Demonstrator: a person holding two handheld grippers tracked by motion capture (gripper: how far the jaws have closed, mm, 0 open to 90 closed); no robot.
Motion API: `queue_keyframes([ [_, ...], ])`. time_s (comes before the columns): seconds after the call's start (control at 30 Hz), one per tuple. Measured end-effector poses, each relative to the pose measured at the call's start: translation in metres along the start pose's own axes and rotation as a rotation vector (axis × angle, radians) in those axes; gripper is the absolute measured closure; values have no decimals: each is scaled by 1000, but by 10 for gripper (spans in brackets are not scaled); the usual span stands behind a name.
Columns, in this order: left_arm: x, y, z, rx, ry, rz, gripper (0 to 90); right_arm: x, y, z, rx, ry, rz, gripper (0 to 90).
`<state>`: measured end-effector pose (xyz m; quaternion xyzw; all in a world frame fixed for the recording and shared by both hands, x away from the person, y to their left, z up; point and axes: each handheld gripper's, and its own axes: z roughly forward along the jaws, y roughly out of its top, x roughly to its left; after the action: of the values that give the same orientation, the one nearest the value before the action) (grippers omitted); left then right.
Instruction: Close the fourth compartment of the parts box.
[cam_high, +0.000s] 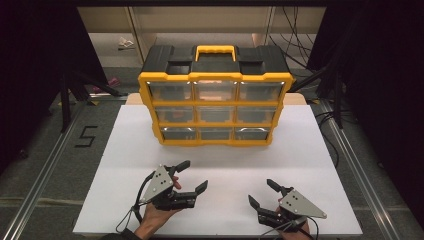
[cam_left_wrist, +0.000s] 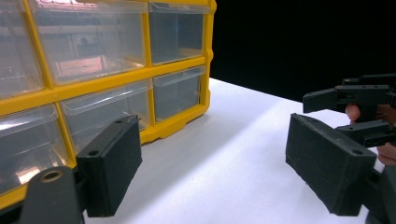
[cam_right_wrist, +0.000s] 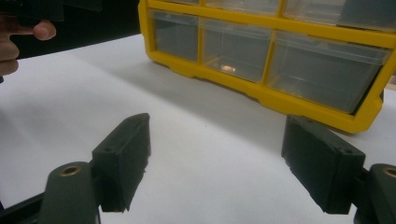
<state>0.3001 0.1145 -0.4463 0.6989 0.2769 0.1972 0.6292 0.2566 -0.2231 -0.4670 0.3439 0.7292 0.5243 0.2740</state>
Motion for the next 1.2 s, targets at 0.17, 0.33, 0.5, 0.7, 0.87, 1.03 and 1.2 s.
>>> queue_keyframes([
  [0.17,-1,-2,-2,-4,-3,-5,180,0,0,0,-2,0,1,247],
  [0.33,-3,-4,-5,-10,-2,-1,181,0,0,-1,-4,-1,1,247],
  [0.5,-5,-4,-8,-13,-3,4,183,0,0,-1,-7,-2,1,248],
  [0.7,-5,-4,-11,-22,3,9,184,0,0,-1,-4,-4,-3,247],
  [0.87,-5,-5,-12,-21,7,13,185,0,0,-1,-7,-4,-3,248],
  [1.03,-5,-6,-13,-20,6,16,186,0,0,-1,-6,-4,-3,248],
  [1.2,-4,-6,-14,-22,9,13,187,1,0,-1,-4,-4,-5,248],
])
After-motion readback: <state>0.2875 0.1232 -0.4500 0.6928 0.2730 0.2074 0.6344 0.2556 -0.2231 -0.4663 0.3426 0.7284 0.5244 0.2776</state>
